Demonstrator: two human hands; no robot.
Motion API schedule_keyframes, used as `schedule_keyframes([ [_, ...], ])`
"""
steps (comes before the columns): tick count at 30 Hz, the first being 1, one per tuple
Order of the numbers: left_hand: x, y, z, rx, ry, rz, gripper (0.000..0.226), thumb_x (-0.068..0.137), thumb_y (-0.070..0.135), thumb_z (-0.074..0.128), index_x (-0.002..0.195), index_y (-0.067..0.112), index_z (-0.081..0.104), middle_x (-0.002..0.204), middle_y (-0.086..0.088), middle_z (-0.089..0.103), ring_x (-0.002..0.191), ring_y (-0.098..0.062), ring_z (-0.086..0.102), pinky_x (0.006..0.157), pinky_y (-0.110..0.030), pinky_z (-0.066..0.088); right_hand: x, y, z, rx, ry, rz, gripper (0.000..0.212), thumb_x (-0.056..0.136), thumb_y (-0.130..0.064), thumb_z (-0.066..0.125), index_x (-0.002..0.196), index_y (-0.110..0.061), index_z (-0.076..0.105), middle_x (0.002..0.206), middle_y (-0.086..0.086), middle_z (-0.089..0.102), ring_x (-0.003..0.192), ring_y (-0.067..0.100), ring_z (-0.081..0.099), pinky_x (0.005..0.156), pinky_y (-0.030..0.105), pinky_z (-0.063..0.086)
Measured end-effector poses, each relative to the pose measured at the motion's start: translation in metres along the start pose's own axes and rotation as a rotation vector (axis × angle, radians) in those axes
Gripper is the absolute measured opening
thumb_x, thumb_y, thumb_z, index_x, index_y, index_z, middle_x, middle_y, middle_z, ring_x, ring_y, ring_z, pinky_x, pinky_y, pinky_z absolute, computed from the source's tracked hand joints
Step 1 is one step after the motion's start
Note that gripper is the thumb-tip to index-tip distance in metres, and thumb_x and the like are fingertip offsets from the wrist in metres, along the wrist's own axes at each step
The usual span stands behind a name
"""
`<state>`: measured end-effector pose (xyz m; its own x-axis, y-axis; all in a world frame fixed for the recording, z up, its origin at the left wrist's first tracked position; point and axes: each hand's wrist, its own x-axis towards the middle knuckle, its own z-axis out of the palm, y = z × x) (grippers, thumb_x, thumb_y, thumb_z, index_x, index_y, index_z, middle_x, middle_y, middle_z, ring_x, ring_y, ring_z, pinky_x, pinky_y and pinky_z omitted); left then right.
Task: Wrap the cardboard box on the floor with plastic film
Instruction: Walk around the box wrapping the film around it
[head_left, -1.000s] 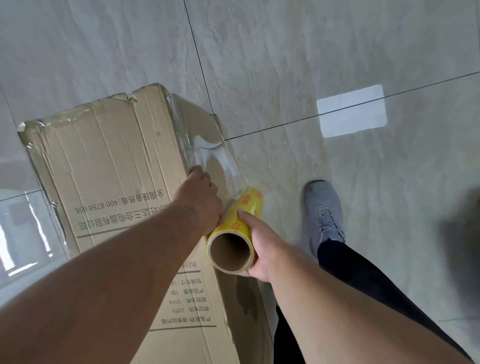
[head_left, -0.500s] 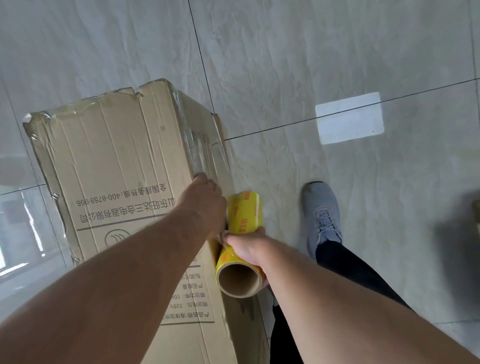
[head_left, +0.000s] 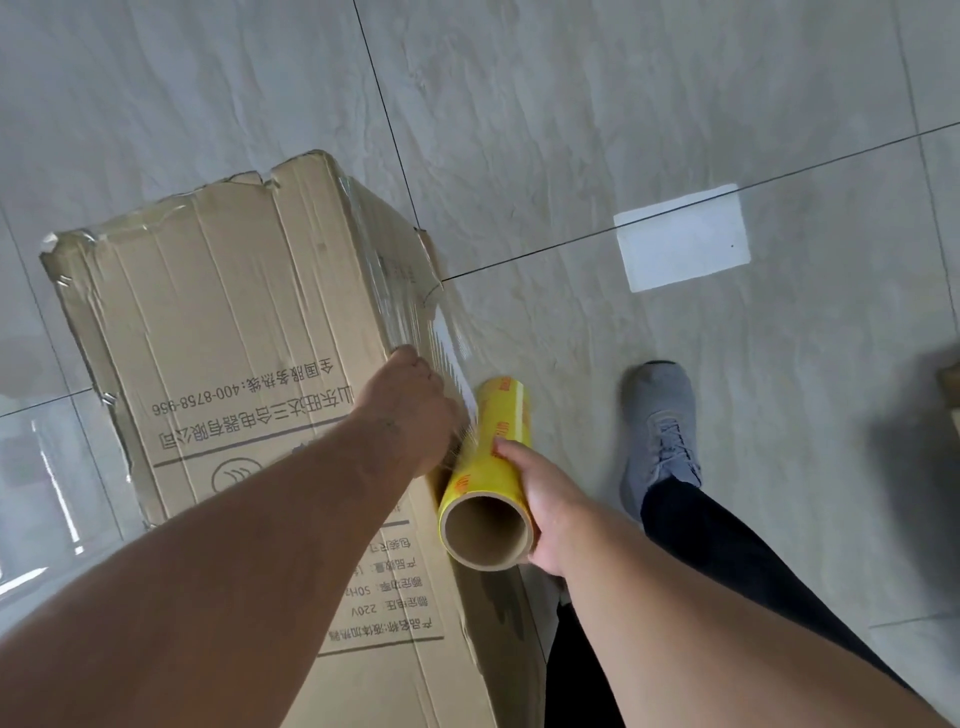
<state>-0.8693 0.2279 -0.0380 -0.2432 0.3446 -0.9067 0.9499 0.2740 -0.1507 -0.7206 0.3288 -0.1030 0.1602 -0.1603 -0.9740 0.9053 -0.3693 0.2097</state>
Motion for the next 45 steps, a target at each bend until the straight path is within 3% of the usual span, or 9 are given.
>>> schedule_keyframes([
  [5, 0.0, 0.004, -0.004, -0.031, 0.011, -0.011, 0.043, 0.102, 0.035, 0.043, 0.141, 0.028, 0.058, 0.141, -0.006, 0.058, 0.13, -0.027, 0.052, 0.115, -0.047, 0.029, 0.041, 0.012, -0.007, -0.334, 0.188, -0.09, 0.11, 0.037, -0.096, 0.073, 0.132, -0.045, 0.052, 0.12, 0.007, 0.069, 0.107, 0.042, 0.071, 0.097, 0.061, 0.059],
  [12, 0.005, 0.011, 0.008, -0.02, 0.037, 0.023, 0.043, 0.101, 0.037, 0.047, 0.14, 0.024, 0.059, 0.147, -0.011, 0.055, 0.135, -0.03, 0.05, 0.111, -0.048, 0.035, -0.014, -0.028, 0.016, -0.678, 0.16, -0.047, 0.106, 0.084, -0.069, 0.071, 0.165, -0.017, 0.026, 0.157, 0.019, 0.049, 0.139, 0.042, 0.053, 0.121, 0.053, 0.042],
  [16, -0.001, 0.028, 0.013, -0.105, 0.023, 0.103, 0.031, 0.103, 0.031, 0.046, 0.129, 0.028, 0.064, 0.134, -0.001, 0.064, 0.126, -0.023, 0.057, 0.106, -0.042, 0.035, -0.01, -0.02, 0.014, -0.562, 0.136, -0.042, 0.109, 0.079, -0.077, 0.069, 0.165, -0.024, 0.028, 0.152, 0.017, 0.053, 0.131, 0.043, 0.058, 0.115, 0.056, 0.047],
  [19, -0.003, 0.031, 0.006, -0.107, 0.045, 0.085, 0.03, 0.104, 0.027, 0.044, 0.128, 0.025, 0.063, 0.133, -0.003, 0.065, 0.125, -0.025, 0.057, 0.105, -0.041, 0.035, 0.007, 0.002, -0.004, -0.213, 0.129, 0.018, 0.112, 0.047, -0.086, 0.075, 0.143, -0.031, 0.059, 0.123, 0.013, 0.076, 0.105, 0.042, 0.075, 0.091, 0.067, 0.06],
  [23, 0.001, 0.031, 0.002, -0.124, 0.025, 0.075, 0.032, 0.106, 0.028, 0.042, 0.132, 0.024, 0.06, 0.136, -0.004, 0.064, 0.129, -0.027, 0.055, 0.108, -0.042, 0.035, -0.003, 0.023, -0.016, 0.148, -0.032, 0.058, 0.085, 0.059, -0.065, 0.093, 0.13, -0.024, 0.07, 0.113, 0.019, 0.082, 0.1, 0.046, 0.08, 0.082, 0.071, 0.06],
  [31, 0.003, 0.038, 0.007, -0.113, 0.03, 0.06, 0.035, 0.103, 0.031, 0.048, 0.134, 0.026, 0.061, 0.132, -0.001, 0.065, 0.124, -0.025, 0.058, 0.106, -0.044, 0.036, 0.005, 0.03, -0.021, -0.203, 0.137, -0.103, 0.122, 0.025, -0.086, 0.085, 0.135, -0.043, 0.054, 0.118, 0.002, 0.072, 0.103, 0.034, 0.074, 0.091, 0.057, 0.063],
  [39, 0.0, 0.041, -0.002, -0.061, -0.036, 0.048, 0.044, 0.106, 0.039, 0.041, 0.142, 0.015, 0.053, 0.139, -0.015, 0.058, 0.128, -0.033, 0.053, 0.111, -0.053, 0.031, -0.022, -0.005, -0.01, -0.569, 0.114, -0.199, 0.101, 0.104, -0.065, 0.053, 0.171, -0.004, 0.008, 0.176, 0.018, 0.024, 0.16, 0.035, 0.031, 0.13, 0.041, 0.026],
  [42, -0.002, 0.048, 0.003, 0.025, -0.075, 0.049, 0.054, 0.107, 0.047, 0.035, 0.148, 0.015, 0.05, 0.144, -0.02, 0.052, 0.133, -0.039, 0.047, 0.111, -0.059, 0.025, -0.016, 0.001, 0.0, -0.502, 0.148, -0.102, 0.092, 0.097, -0.071, 0.05, 0.168, -0.016, 0.031, 0.164, 0.015, 0.045, 0.147, 0.039, 0.048, 0.122, 0.048, 0.041],
  [45, 0.0, 0.053, 0.009, 0.051, -0.068, 0.034, 0.054, 0.107, 0.047, 0.034, 0.149, 0.016, 0.051, 0.145, -0.023, 0.051, 0.134, -0.041, 0.045, 0.111, -0.06, 0.024, -0.001, 0.023, -0.016, -0.27, 0.219, -0.006, 0.084, 0.055, -0.079, 0.072, 0.127, -0.034, 0.066, 0.111, 0.01, 0.078, 0.098, 0.04, 0.076, 0.082, 0.064, 0.064],
])
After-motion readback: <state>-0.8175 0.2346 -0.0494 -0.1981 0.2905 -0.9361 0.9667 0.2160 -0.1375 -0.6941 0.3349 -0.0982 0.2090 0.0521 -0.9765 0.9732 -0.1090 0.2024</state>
